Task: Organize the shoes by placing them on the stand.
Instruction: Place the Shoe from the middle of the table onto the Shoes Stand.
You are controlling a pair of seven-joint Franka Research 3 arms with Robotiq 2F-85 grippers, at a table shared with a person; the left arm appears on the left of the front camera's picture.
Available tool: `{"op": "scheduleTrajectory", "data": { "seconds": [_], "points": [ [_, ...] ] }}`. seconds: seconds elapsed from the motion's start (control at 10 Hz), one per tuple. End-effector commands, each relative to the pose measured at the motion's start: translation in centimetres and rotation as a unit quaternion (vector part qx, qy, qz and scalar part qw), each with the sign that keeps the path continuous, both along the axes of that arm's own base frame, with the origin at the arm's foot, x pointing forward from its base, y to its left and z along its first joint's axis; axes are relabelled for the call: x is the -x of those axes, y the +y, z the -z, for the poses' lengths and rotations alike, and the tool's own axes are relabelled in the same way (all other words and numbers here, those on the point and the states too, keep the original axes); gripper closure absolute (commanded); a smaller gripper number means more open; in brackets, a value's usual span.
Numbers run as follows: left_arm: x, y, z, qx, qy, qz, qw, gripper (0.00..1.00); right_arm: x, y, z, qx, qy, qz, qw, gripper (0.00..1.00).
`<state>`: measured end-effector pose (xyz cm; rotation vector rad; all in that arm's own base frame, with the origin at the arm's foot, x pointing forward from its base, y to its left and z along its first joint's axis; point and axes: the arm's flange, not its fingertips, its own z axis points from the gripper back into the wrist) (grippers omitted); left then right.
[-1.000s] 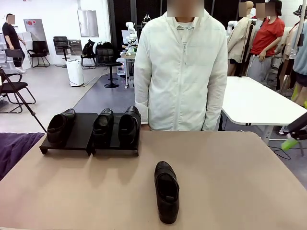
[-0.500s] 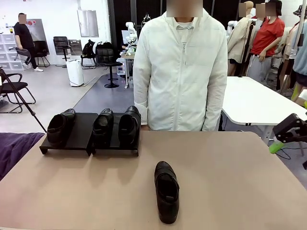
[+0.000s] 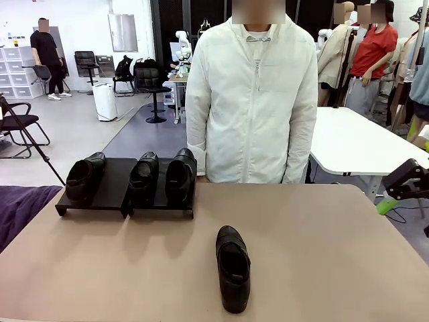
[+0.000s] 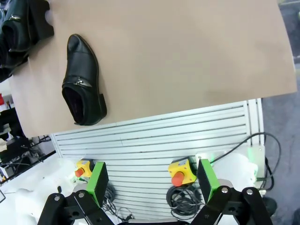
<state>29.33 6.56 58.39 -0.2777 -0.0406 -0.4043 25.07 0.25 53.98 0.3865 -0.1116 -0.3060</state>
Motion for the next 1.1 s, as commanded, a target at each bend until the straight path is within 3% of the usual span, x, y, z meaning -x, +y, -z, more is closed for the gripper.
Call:
{"op": "scheduleTrajectory", "data": {
  "seconds": [0.0,0.3,0.4,0.5,0.6,0.7,0.8,0.9,1.0],
  "points": [
    [0.0,0.1,-0.1,0.007,0.000,0.005,1.000,0.00,0.0,-0.4,-0.3,-0.012,-0.003,-0.013,1.000,0.00],
    [0.0,0.0,0.0,0.000,0.000,0.000,1.000,0.00,0.0,-0.4,-0.3,-0.012,-0.003,-0.013,1.000,0.00],
    [0.8,-3.6,-0.8,0.029,0.029,-0.013,0.999,0.00,0.0,-0.4,-0.3,-0.012,-0.003,-0.013,1.000,0.00],
    [1.7,-9.2,-1.1,0.008,0.041,-0.010,0.999,0.00,0.0,-0.4,-0.3,-0.012,-0.003,-0.013,1.000,0.00],
    [2.7,-15.5,-1.2,-0.043,0.078,0.046,0.995,0.00,0.0,-0.4,-0.3,-0.012,-0.003,-0.013,1.000,0.00],
    [3.3,-21.0,-1.0,-0.037,0.077,-0.008,0.996,0.00,0.0,-0.4,-0.3,-0.012,-0.003,-0.013,1.000,0.00],
    [4.1,-26.8,0.0,-0.058,0.090,-0.019,0.994,0.00,0.0,-0.4,-0.3,-0.012,-0.003,-0.013,1.000,0.00],
    [4.8,-32.1,1.5,-0.082,0.076,-0.055,0.992,0.00,0.0,-0.4,-0.3,-0.012,-0.003,-0.013,1.000,0.00],
    [5.5,-35.4,2.9,-0.100,0.083,-0.056,0.990,0.00,0.0,-0.4,-0.3,-0.012,-0.003,-0.013,1.000,0.00]
  ]
}}
